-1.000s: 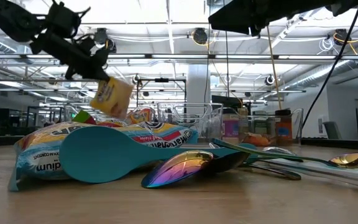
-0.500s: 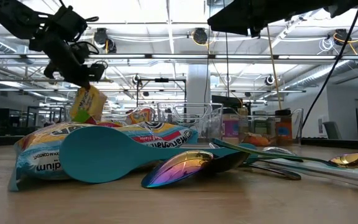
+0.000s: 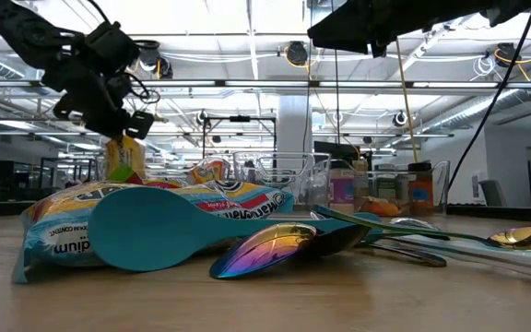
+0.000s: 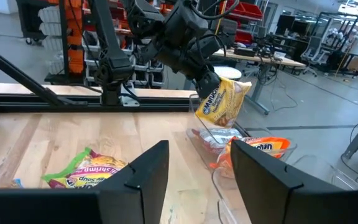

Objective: Pick & Place Food Item
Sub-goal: Put the yellow noodle pack into the left transparent bin

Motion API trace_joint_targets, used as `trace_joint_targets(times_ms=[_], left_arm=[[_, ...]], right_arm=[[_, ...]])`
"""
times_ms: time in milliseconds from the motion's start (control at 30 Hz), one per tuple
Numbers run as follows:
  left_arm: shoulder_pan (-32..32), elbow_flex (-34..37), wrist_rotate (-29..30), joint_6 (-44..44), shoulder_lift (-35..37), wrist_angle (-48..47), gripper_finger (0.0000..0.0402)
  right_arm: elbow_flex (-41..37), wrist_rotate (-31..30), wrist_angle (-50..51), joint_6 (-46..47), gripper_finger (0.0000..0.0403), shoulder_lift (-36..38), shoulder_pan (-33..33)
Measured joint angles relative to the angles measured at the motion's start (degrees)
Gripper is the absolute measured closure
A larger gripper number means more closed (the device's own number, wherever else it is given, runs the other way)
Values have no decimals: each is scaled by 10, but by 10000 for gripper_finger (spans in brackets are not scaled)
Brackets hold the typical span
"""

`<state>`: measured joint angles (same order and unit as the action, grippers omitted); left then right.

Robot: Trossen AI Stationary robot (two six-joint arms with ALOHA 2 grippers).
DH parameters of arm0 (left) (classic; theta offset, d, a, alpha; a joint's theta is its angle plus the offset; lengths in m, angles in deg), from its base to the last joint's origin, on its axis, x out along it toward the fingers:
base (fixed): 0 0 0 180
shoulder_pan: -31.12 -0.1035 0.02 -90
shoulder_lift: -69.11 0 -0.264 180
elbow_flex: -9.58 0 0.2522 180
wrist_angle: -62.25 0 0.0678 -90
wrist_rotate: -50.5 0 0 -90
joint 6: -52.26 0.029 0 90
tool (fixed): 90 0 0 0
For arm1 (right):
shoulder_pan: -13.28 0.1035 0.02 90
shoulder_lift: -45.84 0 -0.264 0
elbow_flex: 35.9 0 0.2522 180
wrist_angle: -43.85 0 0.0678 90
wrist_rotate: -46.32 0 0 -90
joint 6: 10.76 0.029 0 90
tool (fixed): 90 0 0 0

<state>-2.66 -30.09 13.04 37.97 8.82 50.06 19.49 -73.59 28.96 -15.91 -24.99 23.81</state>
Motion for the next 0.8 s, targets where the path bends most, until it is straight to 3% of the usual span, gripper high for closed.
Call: trace_joint_targets(times_ms=[367, 800], left_arm=[[9, 0, -99, -14, -6, -2, 381], [9, 0, -86, -2, 13, -30, 179]], right_arm=[[0, 0, 2, 0, 241, 0, 0], [0, 0, 6, 0, 243, 0, 0]])
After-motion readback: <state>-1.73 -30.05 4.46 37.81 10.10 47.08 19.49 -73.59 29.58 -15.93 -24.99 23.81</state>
